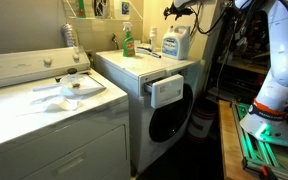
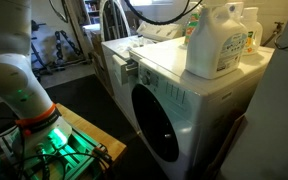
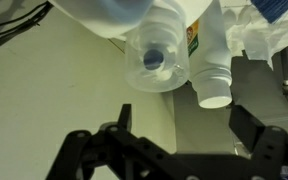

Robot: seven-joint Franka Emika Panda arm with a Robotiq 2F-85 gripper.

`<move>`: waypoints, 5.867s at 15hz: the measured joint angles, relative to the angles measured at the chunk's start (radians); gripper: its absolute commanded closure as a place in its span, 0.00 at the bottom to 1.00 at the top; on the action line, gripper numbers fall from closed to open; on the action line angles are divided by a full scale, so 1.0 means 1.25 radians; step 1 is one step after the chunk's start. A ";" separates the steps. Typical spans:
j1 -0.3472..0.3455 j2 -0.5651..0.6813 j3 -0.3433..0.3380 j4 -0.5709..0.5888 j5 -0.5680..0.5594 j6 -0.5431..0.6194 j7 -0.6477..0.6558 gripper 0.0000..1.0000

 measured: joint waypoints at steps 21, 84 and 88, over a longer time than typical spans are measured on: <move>-0.012 0.031 -0.005 0.000 0.000 -0.056 -0.003 0.00; -0.002 -0.034 0.032 -0.043 0.045 0.131 -0.185 0.00; -0.006 -0.001 0.024 -0.043 0.044 0.106 -0.176 0.00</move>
